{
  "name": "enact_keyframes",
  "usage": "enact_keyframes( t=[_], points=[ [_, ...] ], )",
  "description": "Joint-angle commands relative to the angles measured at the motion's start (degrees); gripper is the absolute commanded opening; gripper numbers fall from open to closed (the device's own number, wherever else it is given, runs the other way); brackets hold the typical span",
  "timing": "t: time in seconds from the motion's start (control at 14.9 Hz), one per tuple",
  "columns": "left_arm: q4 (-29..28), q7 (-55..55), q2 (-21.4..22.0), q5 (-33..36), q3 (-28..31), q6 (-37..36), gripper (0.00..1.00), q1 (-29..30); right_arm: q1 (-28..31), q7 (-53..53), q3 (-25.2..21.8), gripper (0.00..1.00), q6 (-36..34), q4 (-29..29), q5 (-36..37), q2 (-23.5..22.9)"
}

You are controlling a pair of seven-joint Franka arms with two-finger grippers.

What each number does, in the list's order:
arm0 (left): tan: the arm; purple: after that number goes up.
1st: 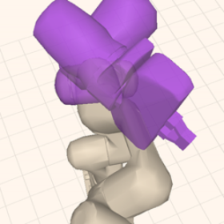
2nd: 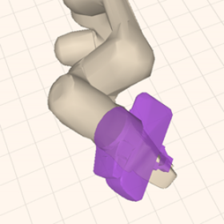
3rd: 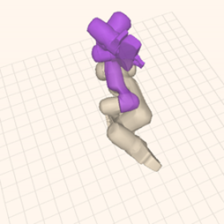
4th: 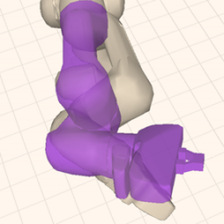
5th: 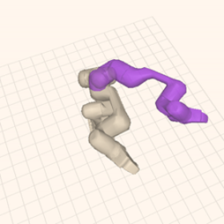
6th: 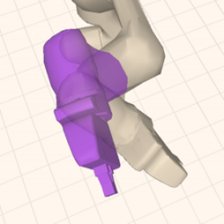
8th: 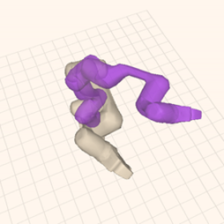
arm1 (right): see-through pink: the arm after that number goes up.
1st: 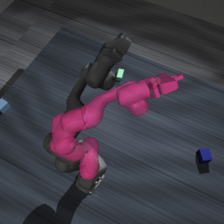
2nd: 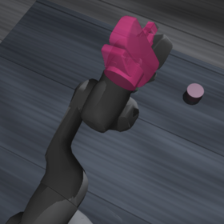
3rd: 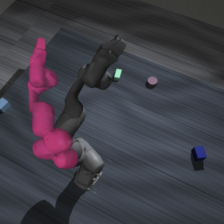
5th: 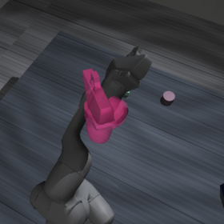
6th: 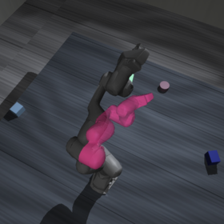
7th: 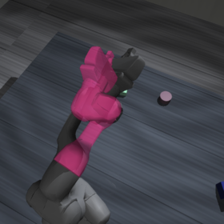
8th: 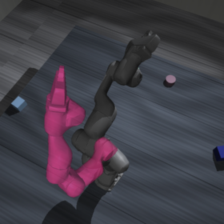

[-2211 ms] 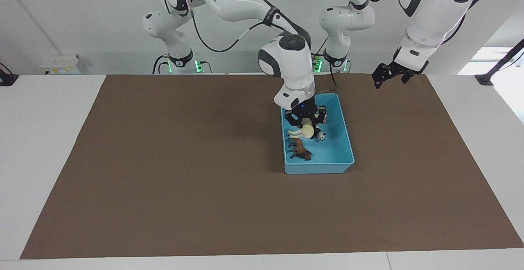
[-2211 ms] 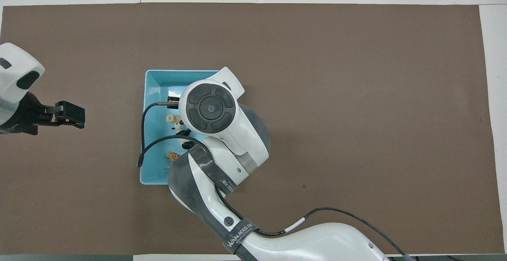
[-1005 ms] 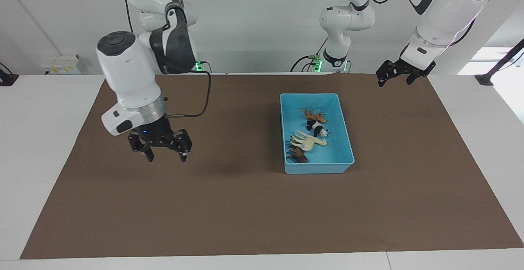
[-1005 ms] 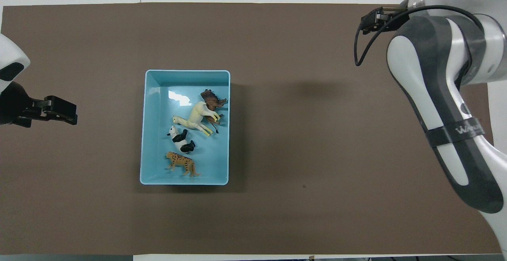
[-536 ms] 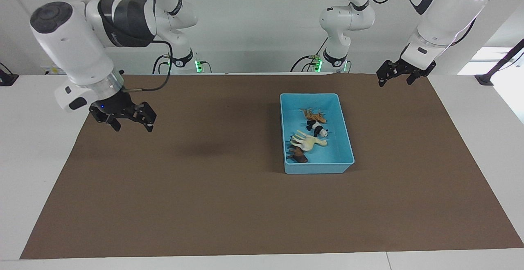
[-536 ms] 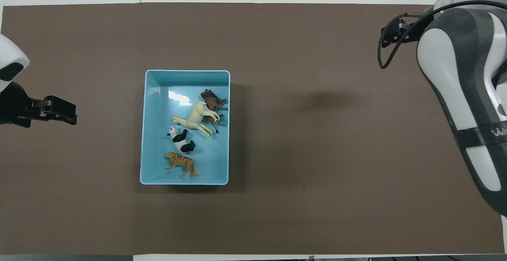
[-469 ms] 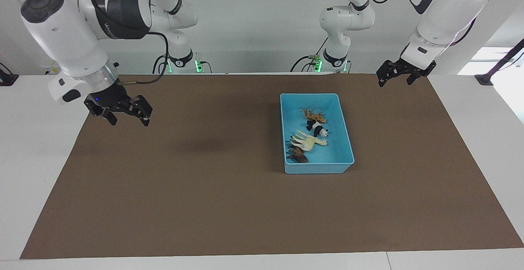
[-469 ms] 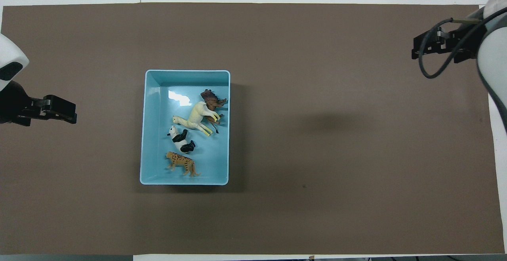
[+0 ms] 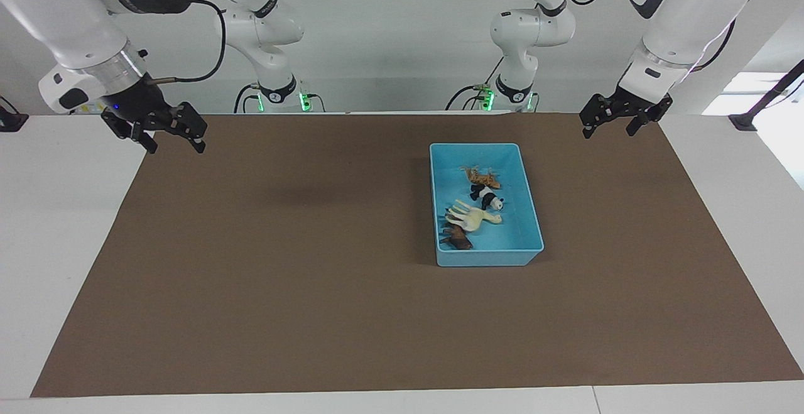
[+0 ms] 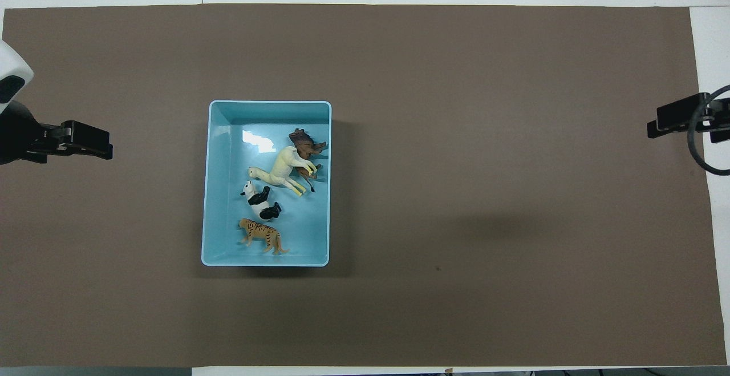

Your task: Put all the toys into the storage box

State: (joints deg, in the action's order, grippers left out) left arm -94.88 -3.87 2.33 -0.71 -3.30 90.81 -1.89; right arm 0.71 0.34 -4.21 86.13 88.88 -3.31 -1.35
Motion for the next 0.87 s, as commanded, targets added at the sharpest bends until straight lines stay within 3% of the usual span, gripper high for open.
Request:
enact_keyframes(
  t=[0.0,0.8],
  points=[
    [0.0,0.6,0.2,-1.3,-0.4,0.3,1.00,0.3,0.8,1.1,3.2,1.00,1.0,3.1,6.3,2.0],
    [-0.3,0.9,0.3,-1.3,-0.9,-0.5,1.00,0.0,1.9,0.7,4.2,1.00,4.3,2.8,6.9,1.7]
  ],
)
